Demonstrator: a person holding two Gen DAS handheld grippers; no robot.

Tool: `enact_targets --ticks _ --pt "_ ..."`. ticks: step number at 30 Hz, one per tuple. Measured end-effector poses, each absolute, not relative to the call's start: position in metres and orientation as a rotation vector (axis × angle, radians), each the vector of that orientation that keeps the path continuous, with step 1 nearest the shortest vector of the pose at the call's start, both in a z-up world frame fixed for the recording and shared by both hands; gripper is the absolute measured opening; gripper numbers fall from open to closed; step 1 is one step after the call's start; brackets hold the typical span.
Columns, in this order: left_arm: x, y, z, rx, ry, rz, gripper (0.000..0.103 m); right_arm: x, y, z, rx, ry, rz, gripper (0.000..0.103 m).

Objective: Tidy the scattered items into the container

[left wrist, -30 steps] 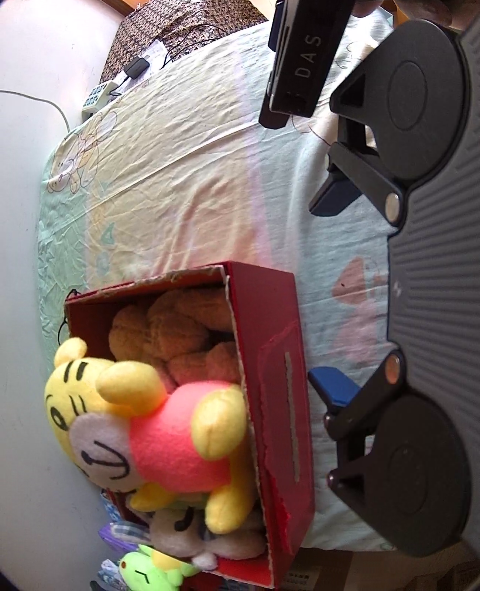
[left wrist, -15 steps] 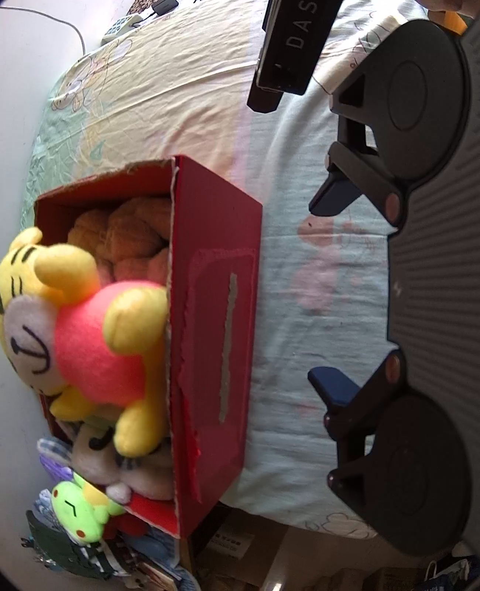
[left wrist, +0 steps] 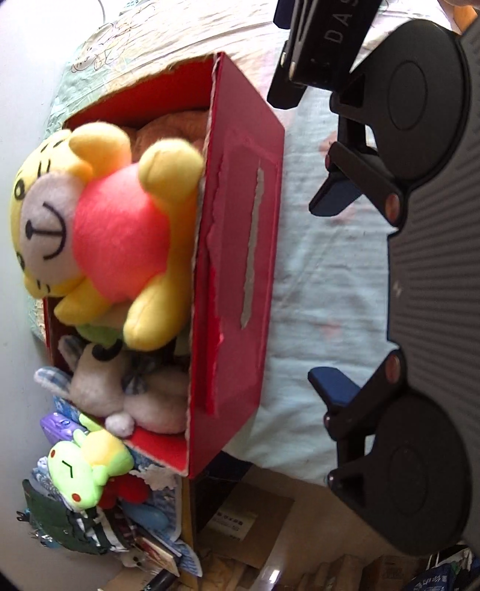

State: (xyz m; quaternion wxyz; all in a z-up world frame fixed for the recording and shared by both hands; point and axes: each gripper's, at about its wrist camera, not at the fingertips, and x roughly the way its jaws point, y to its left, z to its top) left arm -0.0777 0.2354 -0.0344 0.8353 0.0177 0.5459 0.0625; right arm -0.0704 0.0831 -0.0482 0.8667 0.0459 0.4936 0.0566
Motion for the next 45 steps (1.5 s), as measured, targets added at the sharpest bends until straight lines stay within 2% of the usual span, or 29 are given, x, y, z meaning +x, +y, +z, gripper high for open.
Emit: enact_targets --ticks 18,25,45 --pt "-0.075 0.31 -0.029 0.065 1.122 0.075 0.088 -0.085 0.138 -0.029 0.109 0.948 0.07 0.083" --pt "-0.072 0.319 -0.02 0.079 1.098 0.092 0.088 -0.082 0.145 -0.018 0.098 0.929 0.067 0.079" --pt "-0.054 0.32 0.025 0.143 0.983 0.131 0.088 -0.056 0.144 0.013 0.109 0.829 0.047 0.079"
